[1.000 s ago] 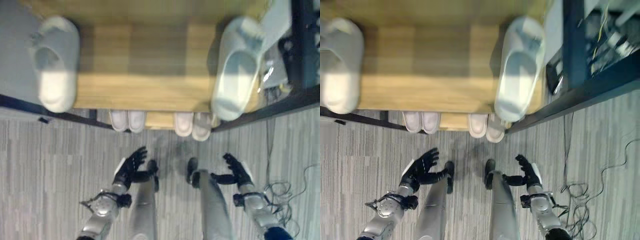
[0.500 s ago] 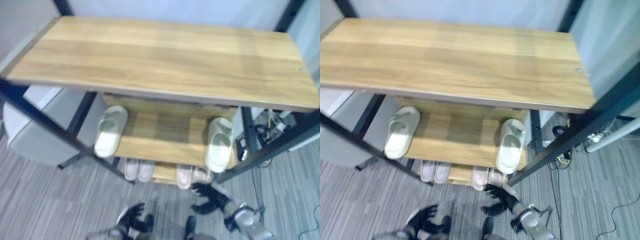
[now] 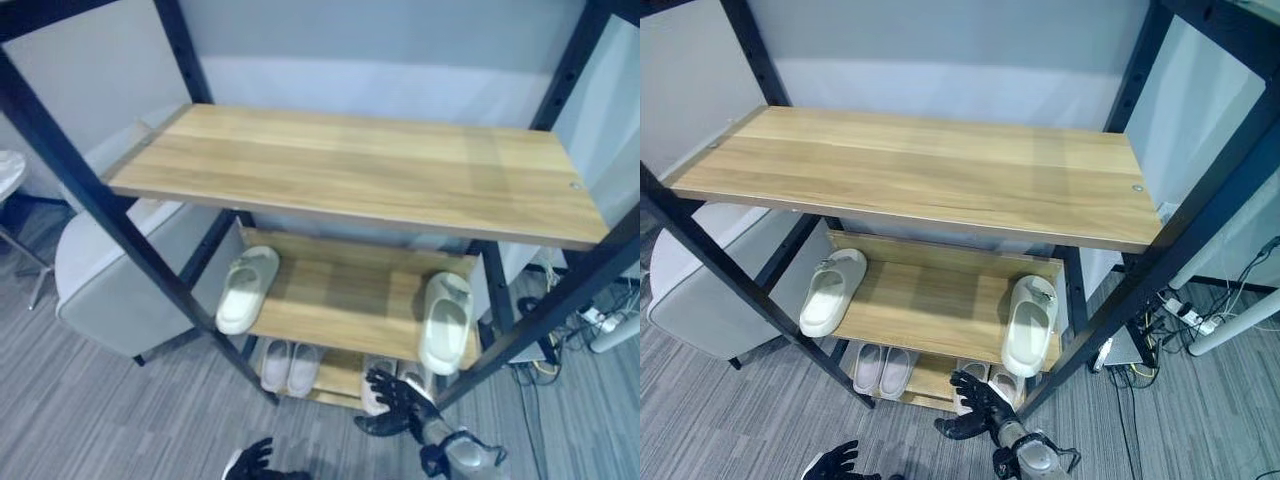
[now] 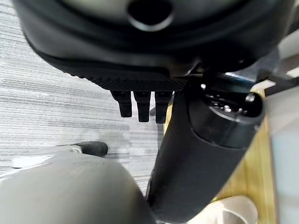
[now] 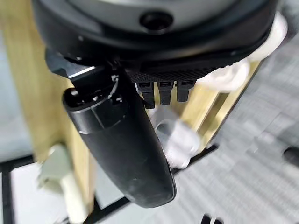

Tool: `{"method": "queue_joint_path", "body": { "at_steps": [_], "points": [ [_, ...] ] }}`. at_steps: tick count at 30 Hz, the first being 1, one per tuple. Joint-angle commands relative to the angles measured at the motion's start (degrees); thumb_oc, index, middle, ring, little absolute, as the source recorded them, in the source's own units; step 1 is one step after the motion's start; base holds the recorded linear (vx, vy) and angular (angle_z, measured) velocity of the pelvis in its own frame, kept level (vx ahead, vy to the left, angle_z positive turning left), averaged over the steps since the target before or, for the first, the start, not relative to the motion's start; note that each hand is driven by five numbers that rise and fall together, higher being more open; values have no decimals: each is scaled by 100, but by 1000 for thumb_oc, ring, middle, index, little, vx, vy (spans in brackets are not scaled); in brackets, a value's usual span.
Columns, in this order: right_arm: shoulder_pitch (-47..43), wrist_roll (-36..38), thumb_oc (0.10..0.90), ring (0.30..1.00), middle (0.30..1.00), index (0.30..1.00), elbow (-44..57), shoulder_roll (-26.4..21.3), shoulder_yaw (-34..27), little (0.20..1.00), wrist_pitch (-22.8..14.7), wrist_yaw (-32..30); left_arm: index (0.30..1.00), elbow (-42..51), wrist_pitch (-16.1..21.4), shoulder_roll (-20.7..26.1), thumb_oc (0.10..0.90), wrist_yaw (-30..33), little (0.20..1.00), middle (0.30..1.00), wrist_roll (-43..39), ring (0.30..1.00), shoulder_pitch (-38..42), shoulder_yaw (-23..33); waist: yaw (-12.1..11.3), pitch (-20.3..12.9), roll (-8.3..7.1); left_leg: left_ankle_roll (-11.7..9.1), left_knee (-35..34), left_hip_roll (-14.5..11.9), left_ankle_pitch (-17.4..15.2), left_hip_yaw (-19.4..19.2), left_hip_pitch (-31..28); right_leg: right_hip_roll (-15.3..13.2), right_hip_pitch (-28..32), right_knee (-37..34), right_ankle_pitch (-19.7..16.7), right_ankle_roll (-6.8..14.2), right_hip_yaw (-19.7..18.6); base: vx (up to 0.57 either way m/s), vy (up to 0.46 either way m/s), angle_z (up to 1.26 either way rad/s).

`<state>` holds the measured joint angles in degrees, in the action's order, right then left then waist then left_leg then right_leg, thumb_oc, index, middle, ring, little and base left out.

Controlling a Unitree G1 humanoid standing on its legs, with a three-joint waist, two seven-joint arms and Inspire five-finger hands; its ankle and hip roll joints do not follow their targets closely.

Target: Arrange the slippers neatly on the shoe rack.

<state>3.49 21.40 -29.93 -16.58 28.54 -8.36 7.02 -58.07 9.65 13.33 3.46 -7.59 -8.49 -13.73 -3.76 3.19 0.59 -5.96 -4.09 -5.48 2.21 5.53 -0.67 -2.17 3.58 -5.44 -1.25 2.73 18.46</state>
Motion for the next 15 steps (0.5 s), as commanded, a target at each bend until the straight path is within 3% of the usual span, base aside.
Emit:
{"method": "queue_joint_path", "body": {
  "at_steps": [1,9,15],
  "points": [
    [-372,630,800,900,900,900,768,69,6,900,-351,146,900,-175,196,-104,800,72,900,900,197,900,298,-239,-65,-59,-87,-116,-91,175,184,4,126,0,143,179,565,192,-170,3,0,7],
    [-1022,1350,800,900,900,900,1687,81,664,900,-245,475,900,-297,175,-118,800,134,900,900,197,900,367,-286,-172,-102,-108,-108,-91,164,150,-15,78,-18,193,130,529,202,-197,-4,2,1],
    [-1418,1458,800,900,900,900,2231,2,550,900,-374,316,900,-311,157,-126,800,183,900,900,211,900,369,-303,-196,-142,-111,-100,-91,165,129,-33,36,-17,234,130,536,200,-212,9,11,4]
  ]
}}
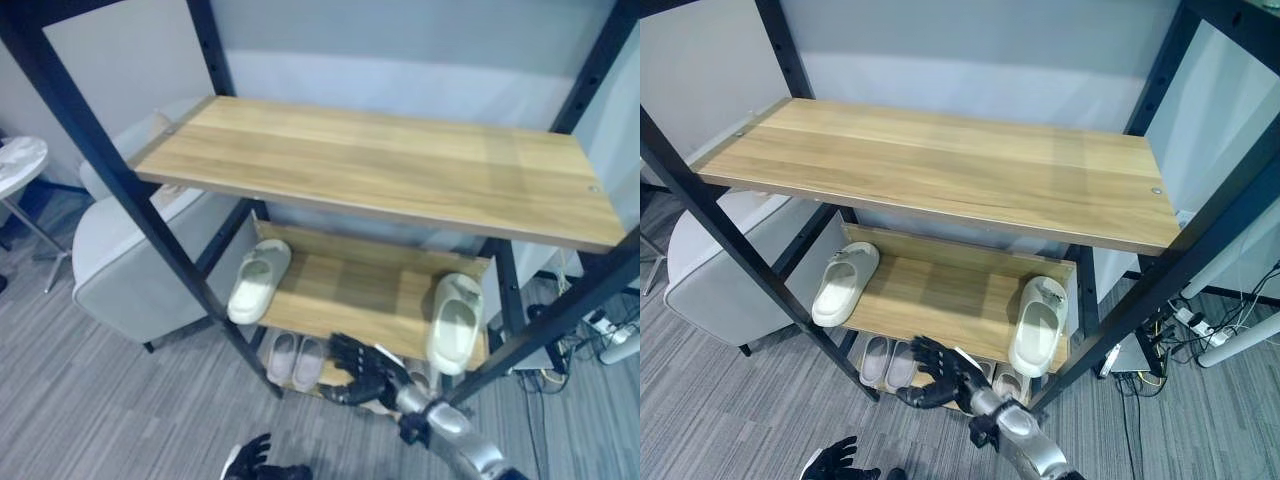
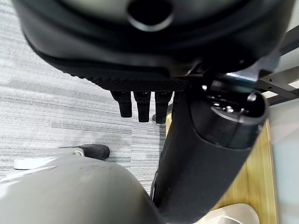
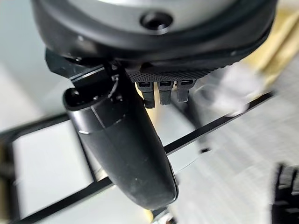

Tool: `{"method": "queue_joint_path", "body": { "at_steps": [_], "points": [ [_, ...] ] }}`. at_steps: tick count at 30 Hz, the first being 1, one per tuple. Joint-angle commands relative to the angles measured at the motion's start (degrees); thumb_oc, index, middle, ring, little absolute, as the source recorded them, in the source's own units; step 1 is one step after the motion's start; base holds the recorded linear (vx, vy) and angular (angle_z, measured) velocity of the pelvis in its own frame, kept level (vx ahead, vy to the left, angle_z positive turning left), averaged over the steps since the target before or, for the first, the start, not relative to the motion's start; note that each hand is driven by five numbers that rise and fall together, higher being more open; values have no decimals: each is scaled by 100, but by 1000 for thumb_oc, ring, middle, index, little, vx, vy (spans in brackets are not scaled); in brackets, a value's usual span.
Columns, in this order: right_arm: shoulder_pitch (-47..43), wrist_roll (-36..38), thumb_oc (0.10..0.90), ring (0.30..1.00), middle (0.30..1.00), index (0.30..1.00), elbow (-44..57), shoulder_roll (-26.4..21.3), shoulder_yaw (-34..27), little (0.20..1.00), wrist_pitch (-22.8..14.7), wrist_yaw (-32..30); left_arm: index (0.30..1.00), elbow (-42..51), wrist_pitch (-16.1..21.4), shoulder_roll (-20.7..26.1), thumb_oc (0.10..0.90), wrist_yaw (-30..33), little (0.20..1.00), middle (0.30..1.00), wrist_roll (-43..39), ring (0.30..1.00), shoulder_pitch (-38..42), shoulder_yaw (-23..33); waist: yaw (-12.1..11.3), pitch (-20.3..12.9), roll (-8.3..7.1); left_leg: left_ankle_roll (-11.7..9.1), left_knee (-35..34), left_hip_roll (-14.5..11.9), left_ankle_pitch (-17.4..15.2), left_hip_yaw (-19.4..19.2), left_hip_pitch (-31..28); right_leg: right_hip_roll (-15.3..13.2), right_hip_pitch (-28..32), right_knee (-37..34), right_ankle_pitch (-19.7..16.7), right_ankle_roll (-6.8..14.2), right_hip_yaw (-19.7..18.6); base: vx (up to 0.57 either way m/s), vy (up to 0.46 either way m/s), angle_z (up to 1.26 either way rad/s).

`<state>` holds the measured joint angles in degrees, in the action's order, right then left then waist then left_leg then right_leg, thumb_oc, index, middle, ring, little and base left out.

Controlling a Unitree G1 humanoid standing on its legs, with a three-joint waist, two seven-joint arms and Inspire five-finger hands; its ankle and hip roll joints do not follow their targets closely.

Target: Arrange the slippers neatly on the shoe rack.

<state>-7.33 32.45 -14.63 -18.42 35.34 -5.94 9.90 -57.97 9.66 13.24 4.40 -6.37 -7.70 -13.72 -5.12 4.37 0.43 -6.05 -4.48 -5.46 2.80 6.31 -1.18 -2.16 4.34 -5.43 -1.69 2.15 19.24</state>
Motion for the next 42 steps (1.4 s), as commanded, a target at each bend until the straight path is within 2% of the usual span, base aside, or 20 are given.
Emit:
{"method": "queue_joint_path", "body": {
  "at_steps": [1,3,9,10,11,12,17,19,20,28,33,40,41,42],
  "points": [
    [-464,227,800,900,900,900,896,78,-304,900,-706,-97,900,-384,145,-135,800,116,900,900,103,900,286,-285,-52,-277,-98,-87,-52,166,52,-115,75,-26,166,125,578,263,-288,15,29,5],
    [-611,-135,800,900,900,900,986,-42,-507,900,-812,-322,900,-415,130,-159,800,123,900,900,64,900,263,-259,-38,-300,-107,-75,-52,167,34,-121,64,-36,160,127,571,271,-285,6,16,1],
    [-1123,-2290,800,900,900,900,968,-511,-1148,900,-954,-1290,900,-505,98,-235,800,122,900,900,97,900,188,-176,-80,-354,-144,-23,-52,172,-25,-139,57,-64,168,114,562,311,-281,2,25,0],
    [-1127,-2308,800,900,900,900,968,-510,-1151,900,-953,-1304,900,-503,98,-237,800,122,900,900,98,900,196,-180,-84,-340,-136,-11,-52,180,39,-139,86,-74,132,133,513,312,-274,7,38,-1],
    [-1368,-2968,800,900,900,900,833,-661,-1261,900,-933,-1611,900,-492,98,-232,800,115,900,900,132,900,168,-192,-113,-350,-167,-4,-52,174,-42,-144,64,-73,164,112,560,330,-273,-34,56,-2],
    [-1505,-3244,800,900,900,900,708,-696,-1285,900,-923,-1790,900,-507,95,-235,800,112,900,900,149,900,175,-205,-129,-331,-171,17,-52,188,16,-144,96,-93,122,134,505,338,-263,39,44,-2],
    [-2195,-4699,800,900,900,900,111,-1000,-1349,900,-610,-2479,900,-542,76,-221,800,117,900,900,208,900,219,-255,-212,-312,-243,37,-52,208,-88,-149,88,-117,153,111,539,373,-257,5,40,-1],
    [-2321,-4877,800,900,900,900,-34,-1013,-1320,900,-548,-2581,900,-564,70,-223,800,117,900,900,204,900,246,-279,-224,-302,-256,39,-52,209,-91,-155,95,-127,144,112,538,376,-256,-7,21,0],
    [-2569,-5248,800,900,900,900,-258,-1114,-1270,900,-388,-2681,900,-575,59,-208,800,113,900,900,193,900,274,-283,-252,-287,-291,55,-52,221,-107,-155,116,-142,131,113,531,386,-254,-11,37,-1],
    [-3391,-6235,800,900,900,900,-858,-1475,-885,900,37,-2614,900,-669,33,-218,800,83,900,900,61,900,414,-280,-223,-221,-447,131,-52,296,-165,-205,166,-221,49,164,486,424,-316,-6,32,-3],
    [-3525,-6402,800,900,900,900,-1095,-1638,-832,900,135,-2532,900,-787,22,-236,800,45,900,900,104,900,501,-273,-163,-191,-522,164,-52,330,-199,-246,182,-279,-11,224,467,458,-341,-1,27,-8],
    [-3042,-6548,800,900,900,900,-706,-2008,-1103,900,107,-2402,900,-826,-11,-231,800,2,900,900,188,900,573,-140,-66,-176,-585,218,-52,365,-259,-321,176,-332,-94,295,442,504,-392,-9,20,-2],
    [-3039,-6549,800,900,900,900,-702,-2012,-1110,900,109,-2402,900,-824,-10,-230,800,2,900,900,189,900,575,-144,-70,-163,-583,228,-52,374,-191,-323,203,-343,-128,312,390,502,-385,15,12,-5],
    [-2691,-6575,800,900,900,900,-310,-2193,-1319,900,52,-2308,900,-848,-18,-214,800,-20,900,900,244,900,596,-48,-3,-157,-610,256,-52,380,-218,-368,181,-359,-151,339,382,517,-438,-25,23,-6]
  ]
}}
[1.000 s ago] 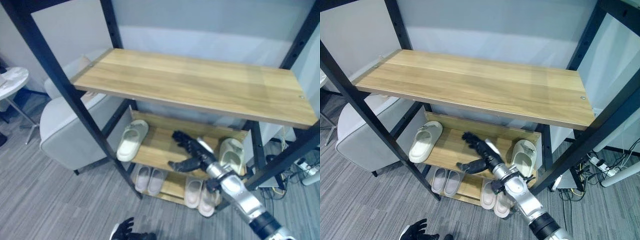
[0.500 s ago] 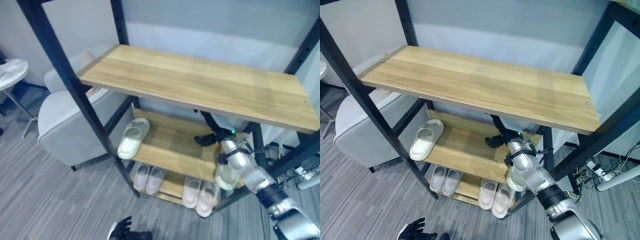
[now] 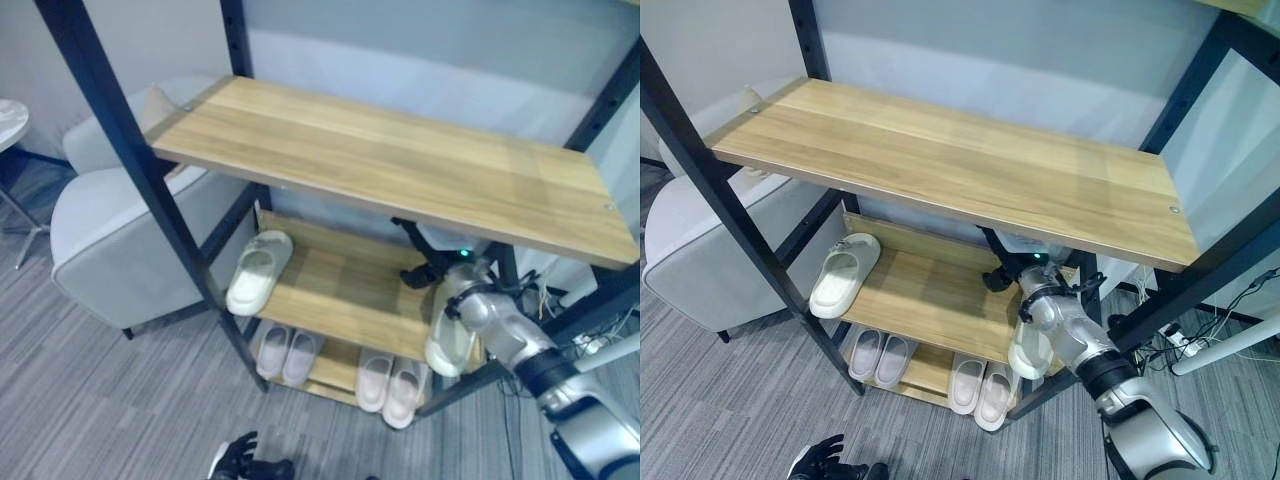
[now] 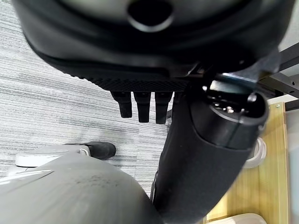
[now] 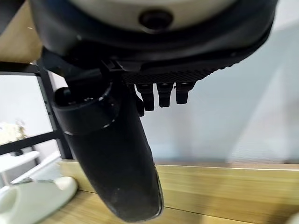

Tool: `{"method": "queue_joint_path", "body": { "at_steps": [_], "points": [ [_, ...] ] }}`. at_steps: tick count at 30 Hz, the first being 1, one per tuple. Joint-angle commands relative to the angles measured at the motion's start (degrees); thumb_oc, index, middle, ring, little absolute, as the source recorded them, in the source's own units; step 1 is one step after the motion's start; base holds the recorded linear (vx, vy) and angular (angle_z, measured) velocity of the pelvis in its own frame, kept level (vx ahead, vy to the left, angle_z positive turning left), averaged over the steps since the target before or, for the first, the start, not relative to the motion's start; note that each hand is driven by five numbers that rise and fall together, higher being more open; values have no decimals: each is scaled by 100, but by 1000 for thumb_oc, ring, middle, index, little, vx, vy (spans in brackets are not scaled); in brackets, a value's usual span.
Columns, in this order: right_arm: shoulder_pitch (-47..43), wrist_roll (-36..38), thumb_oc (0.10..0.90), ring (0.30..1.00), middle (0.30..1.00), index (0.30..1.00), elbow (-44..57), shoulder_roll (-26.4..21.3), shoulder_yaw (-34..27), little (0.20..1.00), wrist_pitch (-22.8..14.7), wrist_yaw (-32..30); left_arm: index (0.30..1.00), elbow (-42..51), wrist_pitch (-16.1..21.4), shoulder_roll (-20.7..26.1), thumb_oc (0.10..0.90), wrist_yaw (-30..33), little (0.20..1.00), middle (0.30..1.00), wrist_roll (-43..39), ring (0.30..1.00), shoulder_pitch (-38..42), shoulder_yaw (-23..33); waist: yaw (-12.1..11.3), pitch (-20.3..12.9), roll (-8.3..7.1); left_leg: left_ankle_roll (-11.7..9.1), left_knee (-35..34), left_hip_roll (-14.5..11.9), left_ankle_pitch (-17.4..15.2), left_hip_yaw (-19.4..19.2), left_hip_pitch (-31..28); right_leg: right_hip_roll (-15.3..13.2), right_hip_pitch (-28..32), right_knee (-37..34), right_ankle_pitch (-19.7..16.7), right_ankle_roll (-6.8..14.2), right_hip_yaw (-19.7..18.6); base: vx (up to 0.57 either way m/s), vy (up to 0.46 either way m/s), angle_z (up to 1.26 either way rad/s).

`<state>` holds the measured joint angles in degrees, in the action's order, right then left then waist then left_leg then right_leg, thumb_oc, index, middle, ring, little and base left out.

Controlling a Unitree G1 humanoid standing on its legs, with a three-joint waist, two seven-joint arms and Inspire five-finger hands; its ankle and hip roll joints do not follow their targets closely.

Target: Arrange the slippers neatly on the shoe rack.

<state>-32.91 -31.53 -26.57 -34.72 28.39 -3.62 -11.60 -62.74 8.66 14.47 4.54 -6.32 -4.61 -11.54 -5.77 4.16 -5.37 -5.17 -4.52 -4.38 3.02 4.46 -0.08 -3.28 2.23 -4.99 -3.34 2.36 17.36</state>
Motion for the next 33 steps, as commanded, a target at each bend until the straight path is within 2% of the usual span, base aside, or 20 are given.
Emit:
{"method": "queue_joint_path", "body": {
  "at_steps": [1,8,14,18,27,33],
  "points": [
    [-117,-177,800,900,900,900,901,-569,-639,900,-176,-148,900,-371,82,-336,800,-34,900,900,241,900,286,-272,53,-139,-32,170,-48,274,-237,-186,75,-249,54,296,545,496,-253,24,17,-8],
    [461,-194,800,900,900,900,1415,-1004,-906,900,-242,273,900,-338,52,-321,800,-152,900,900,322,900,288,-200,195,-159,-60,228,-48,282,-305,-302,12,-294,8,301,488,532,-397,10,9,-11],
    [390,-300,800,900,900,900,1521,-1041,-740,900,-221,515,900,-377,22,-365,800,-203,900,900,331,900,344,-227,244,-149,-53,259,-48,309,-325,-354,3,-311,-53,338,458,546,-500,-8,19,-13],
    [154,-638,800,900,900,900,1229,-1034,-469,900,-33,729,900,-328,-12,-377,800,-253,900,900,327,900,372,-331,264,-114,-83,290,-48,338,-326,-356,47,-337,-114,381,450,562,-522,-17,21,-11],
    [-202,-880,800,900,900,900,538,-942,-121,900,84,735,900,-396,-45,-283,800,-272,900,900,375,900,403,-324,194,-34,-200,314,-48,374,-396,-348,61,-380,-165,456,472,604,-520,7,3,0],
    [-745,-1067,800,900,900,900,-276,-829,397,900,226,789,900,-432,-36,-182,800,-226,900,900,312,900,473,-331,104,54,-357,333,-48,401,-376,-321,132,-418,-250,506,430,634,-503,-6,2,-1]
  ]
}}
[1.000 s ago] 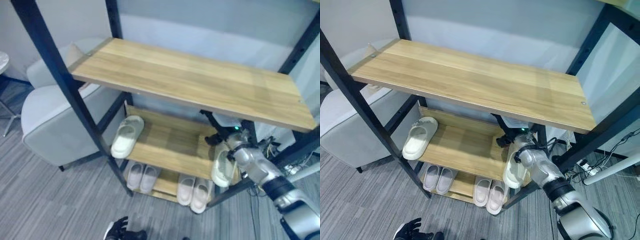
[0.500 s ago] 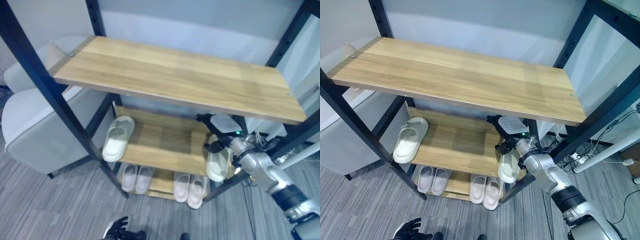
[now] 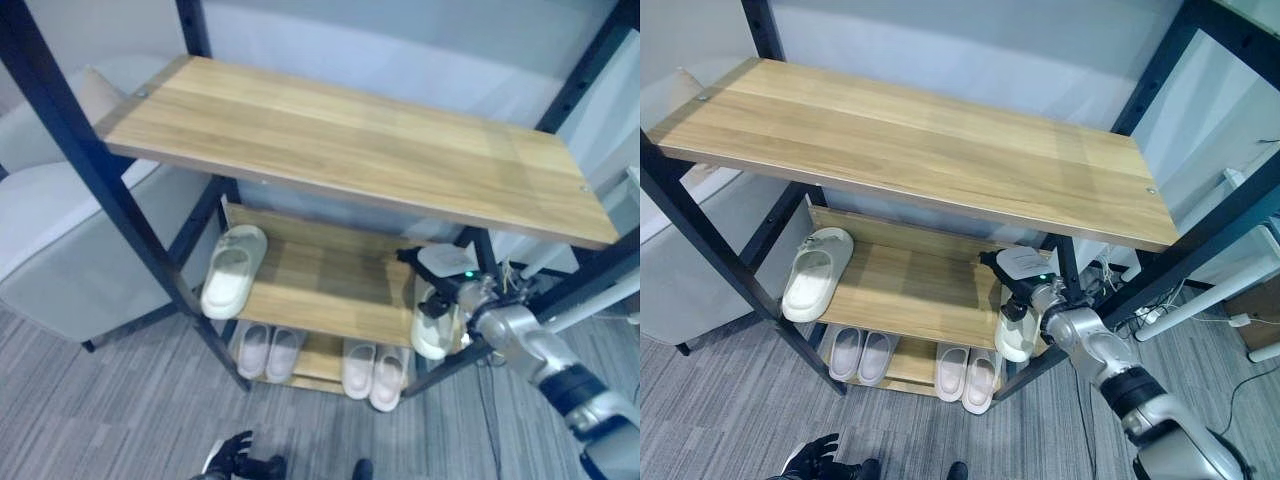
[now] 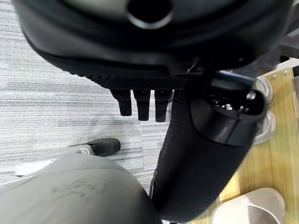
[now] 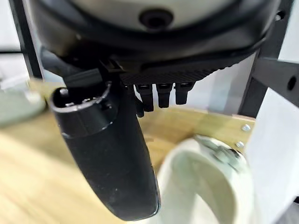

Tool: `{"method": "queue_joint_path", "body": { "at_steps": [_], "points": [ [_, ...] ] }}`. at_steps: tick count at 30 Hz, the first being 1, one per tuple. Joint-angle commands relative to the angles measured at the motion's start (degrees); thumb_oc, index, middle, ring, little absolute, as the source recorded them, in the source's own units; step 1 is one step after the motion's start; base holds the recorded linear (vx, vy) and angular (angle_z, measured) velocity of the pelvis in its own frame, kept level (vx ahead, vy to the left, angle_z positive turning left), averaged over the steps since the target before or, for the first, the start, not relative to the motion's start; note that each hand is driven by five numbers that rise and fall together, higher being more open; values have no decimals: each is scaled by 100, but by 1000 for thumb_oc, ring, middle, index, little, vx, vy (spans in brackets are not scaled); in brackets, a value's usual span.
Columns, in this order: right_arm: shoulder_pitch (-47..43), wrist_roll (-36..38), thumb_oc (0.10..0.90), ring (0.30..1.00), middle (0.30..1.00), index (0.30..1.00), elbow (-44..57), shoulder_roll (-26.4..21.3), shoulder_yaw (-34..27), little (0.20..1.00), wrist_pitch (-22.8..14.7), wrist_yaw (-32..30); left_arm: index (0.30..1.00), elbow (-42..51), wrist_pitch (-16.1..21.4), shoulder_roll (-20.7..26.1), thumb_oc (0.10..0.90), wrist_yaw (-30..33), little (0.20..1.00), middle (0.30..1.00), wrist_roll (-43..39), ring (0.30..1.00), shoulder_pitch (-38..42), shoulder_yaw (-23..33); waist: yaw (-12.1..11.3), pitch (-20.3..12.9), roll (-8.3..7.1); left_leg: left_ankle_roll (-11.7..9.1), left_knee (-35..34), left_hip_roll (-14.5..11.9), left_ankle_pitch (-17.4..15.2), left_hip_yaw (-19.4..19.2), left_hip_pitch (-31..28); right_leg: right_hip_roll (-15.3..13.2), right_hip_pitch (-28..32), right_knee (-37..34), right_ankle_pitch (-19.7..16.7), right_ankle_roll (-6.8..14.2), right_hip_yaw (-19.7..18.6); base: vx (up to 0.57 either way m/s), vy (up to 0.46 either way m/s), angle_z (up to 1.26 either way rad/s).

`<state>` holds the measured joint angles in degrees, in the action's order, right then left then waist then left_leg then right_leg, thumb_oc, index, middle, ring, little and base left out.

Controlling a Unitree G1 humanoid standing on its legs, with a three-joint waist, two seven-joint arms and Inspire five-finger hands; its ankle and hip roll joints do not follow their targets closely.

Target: Arrange the slippers neatly on the shoe rack.

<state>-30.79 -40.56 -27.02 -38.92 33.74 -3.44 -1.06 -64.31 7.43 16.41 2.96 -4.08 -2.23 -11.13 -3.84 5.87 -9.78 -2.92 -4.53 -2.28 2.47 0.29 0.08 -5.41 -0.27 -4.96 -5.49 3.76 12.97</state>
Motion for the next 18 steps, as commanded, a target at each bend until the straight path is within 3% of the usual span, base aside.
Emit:
{"method": "queue_joint_path", "body": {
  "at_steps": [1,15,16,17,18],
  "points": [
    [-962,-164,800,900,900,900,-235,-407,-133,900,207,-268,900,-276,87,-377,800,-68,900,900,87,900,236,-369,-86,-117,85,107,-47,192,-321,96,117,-205,-1,504,645,494,-63,0,0,0],
    [-2175,-316,800,900,900,900,-1569,-332,769,900,379,-290,900,-338,134,-170,800,29,900,900,-85,900,496,-412,-224,68,-194,98,-47,223,-228,100,432,-253,-270,505,484,544,-49,-10,2,0],
    [-2255,-326,612,618,618,618,-1648,-332,828,618,390,-294,900,-345,135,-153,800,43,900,900,-111,900,517,-414,-236,80,-208,93,-47,219,-218,113,454,-256,-283,499,473,547,-41,0,0,0],
    [-2258,-326,574,561,561,561,-1650,-331,830,561,389,-295,900,-345,135,-154,800,43,900,900,-111,900,518,-413,-234,80,-208,93,-47,219,-218,113,454,-256,-283,499,473,547,-41,-15,-7,5],
    [-2374,-325,441,361,361,361,-1793,-342,910,361,404,-279,900,-353,141,-125,800,61,900,900,-147,900,548,-413,-258,100,-236,84,-47,216,-201,120,486,-255,-295,488,463,547,-17,-15,-6,6]
  ]
}}
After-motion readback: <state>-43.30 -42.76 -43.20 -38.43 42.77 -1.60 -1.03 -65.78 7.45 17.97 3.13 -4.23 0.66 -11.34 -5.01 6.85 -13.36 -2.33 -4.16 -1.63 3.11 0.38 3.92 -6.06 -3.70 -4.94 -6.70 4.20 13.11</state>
